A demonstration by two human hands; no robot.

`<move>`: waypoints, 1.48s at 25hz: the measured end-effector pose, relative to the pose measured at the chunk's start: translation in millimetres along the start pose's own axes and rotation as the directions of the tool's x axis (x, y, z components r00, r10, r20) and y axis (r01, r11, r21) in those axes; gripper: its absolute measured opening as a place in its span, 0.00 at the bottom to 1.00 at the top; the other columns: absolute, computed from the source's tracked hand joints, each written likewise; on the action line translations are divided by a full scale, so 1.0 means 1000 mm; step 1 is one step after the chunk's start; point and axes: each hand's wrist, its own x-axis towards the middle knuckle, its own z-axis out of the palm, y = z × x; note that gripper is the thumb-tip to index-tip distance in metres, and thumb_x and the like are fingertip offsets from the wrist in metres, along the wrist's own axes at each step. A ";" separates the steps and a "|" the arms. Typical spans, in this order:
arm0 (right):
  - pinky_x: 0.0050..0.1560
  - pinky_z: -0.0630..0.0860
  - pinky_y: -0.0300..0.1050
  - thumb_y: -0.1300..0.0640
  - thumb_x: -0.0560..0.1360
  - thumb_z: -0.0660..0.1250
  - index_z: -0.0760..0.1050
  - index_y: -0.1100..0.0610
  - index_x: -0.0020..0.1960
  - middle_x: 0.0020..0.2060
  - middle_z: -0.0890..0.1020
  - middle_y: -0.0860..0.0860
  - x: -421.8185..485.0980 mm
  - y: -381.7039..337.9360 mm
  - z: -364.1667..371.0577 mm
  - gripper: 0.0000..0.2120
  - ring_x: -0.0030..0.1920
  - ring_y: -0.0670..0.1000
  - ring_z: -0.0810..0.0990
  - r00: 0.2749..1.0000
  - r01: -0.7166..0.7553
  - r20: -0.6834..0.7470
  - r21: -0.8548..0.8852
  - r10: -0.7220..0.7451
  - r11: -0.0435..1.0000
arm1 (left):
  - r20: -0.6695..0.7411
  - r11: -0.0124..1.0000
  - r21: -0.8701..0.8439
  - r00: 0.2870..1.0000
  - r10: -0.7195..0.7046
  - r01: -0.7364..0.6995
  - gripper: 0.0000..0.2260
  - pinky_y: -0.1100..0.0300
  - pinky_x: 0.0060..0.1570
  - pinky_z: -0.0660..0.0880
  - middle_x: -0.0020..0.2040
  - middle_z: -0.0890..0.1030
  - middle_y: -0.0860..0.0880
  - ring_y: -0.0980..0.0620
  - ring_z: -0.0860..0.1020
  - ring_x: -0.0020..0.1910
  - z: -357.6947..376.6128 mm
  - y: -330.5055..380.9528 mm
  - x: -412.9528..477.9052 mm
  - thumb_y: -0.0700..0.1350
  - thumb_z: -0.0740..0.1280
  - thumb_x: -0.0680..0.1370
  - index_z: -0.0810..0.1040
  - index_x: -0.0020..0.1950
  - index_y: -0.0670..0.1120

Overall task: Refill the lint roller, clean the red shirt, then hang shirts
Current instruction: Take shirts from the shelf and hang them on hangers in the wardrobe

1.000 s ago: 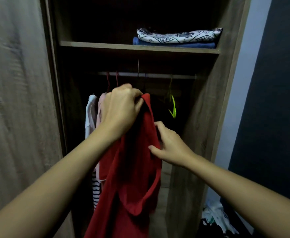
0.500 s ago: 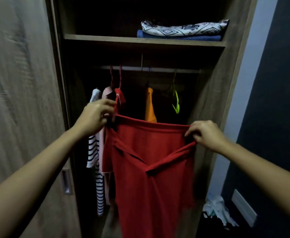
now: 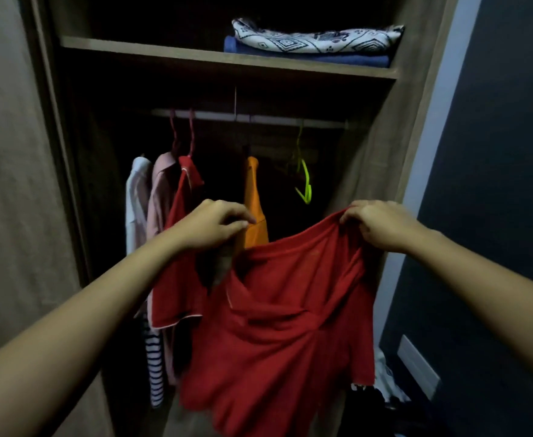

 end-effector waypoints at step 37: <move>0.74 0.43 0.57 0.46 0.76 0.56 0.62 0.56 0.72 0.72 0.67 0.55 0.032 0.018 0.045 0.27 0.75 0.54 0.58 0.954 -0.044 0.225 -0.549 0.199 0.835 | 0.151 0.175 -0.950 0.872 -0.467 0.258 0.21 0.67 0.22 0.65 0.33 0.69 0.49 0.57 0.70 0.27 0.067 0.045 0.107 0.28 0.56 0.73 0.72 0.60 0.47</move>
